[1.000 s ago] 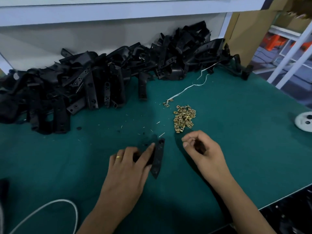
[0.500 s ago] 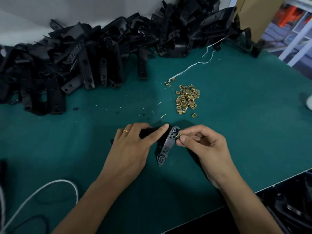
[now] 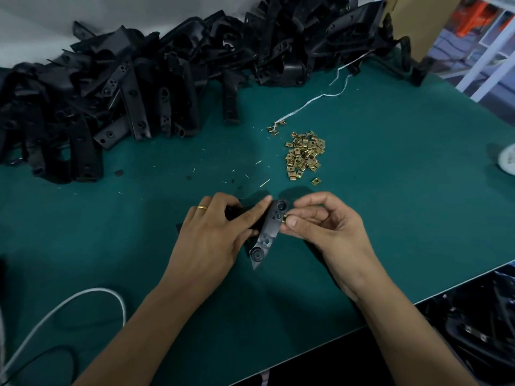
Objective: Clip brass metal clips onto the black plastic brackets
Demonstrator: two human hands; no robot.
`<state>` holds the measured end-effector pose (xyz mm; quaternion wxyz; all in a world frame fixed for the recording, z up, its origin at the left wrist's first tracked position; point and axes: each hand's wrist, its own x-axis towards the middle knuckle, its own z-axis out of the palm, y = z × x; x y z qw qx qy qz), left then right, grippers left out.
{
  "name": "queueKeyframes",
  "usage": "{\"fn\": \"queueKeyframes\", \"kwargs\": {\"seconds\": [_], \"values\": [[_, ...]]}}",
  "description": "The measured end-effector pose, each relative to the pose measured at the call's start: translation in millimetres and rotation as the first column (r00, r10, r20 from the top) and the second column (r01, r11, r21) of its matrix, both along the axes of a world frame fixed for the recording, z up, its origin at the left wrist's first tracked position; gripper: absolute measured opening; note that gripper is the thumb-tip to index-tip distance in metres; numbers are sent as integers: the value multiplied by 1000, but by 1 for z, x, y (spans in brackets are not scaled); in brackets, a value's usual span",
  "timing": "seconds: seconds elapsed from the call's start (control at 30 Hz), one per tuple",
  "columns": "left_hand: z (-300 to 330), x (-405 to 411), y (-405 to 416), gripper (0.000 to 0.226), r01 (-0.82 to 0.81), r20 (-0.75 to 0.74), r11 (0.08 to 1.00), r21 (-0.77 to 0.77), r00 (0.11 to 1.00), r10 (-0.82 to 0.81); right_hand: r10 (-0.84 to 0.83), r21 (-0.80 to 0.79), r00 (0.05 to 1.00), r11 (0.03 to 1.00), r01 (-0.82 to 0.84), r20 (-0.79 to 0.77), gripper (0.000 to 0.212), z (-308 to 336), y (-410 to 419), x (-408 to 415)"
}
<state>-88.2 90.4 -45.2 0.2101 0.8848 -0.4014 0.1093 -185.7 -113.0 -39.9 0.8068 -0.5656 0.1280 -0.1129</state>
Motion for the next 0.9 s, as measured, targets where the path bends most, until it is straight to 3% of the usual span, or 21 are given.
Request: {"fn": "queueKeyframes", "kwargs": {"seconds": [0.27, 0.9], "values": [[3, 0, 0, 52, -30, 10, 999, -12, 999, 30, -32, 88, 999, 996, 32, 5, 32, 3, -1, 2], [-2, 1, 1, 49, 7, 57, 999, 47, 998, -10, 45, 74, 996, 997, -39, -80, 29, 6, 0, 10]]}}
